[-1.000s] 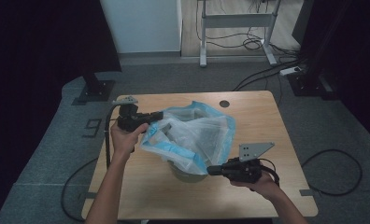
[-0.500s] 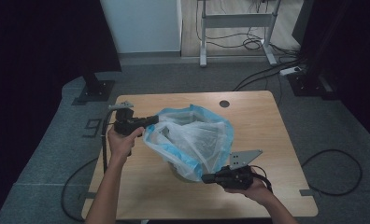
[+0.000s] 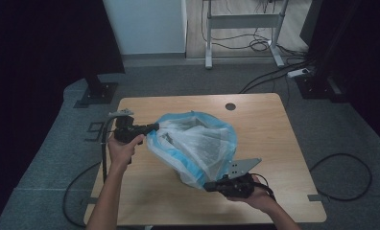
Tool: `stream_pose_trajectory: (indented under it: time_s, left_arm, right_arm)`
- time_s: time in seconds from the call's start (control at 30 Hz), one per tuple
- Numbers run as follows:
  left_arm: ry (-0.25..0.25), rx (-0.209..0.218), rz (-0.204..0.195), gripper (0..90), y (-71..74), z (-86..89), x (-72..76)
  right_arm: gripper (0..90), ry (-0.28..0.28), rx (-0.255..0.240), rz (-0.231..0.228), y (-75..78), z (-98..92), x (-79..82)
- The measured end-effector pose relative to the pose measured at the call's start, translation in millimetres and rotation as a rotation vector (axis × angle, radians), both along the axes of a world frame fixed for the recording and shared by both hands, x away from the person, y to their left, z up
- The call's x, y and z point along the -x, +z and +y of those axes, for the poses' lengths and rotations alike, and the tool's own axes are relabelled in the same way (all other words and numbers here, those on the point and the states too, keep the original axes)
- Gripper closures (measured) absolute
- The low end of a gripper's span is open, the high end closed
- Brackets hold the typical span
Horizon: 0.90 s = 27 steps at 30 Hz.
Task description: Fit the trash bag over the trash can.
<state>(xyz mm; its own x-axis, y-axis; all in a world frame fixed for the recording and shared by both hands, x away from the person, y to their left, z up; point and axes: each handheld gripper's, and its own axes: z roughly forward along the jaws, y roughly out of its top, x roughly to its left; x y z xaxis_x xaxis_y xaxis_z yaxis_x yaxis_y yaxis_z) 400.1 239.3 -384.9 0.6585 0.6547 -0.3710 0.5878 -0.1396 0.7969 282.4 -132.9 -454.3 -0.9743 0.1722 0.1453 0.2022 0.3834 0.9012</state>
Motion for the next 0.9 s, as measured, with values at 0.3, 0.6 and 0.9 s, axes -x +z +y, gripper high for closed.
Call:
stream_pose_trajectory:
  time_s: [0.3, 0.6, 0.9]
  left_arm:
    - [0.004, -0.014, 0.039, 89.5, -10.0, 1.2, -6.3]
    - [0.002, -0.023, 0.064, 89.5, -18.0, -0.9, -10.5]
    - [-0.004, -0.038, 0.087, 89.4, -23.0, -6.4, -13.7]
  right_arm:
    - [89.0, -0.030, 0.082, 0.003, -16.4, 7.6, -2.3]
    - [89.1, -0.073, 0.103, 0.017, -27.4, 2.6, -9.1]
    - [89.1, -0.137, 0.151, 0.039, -43.6, -3.2, -17.7]
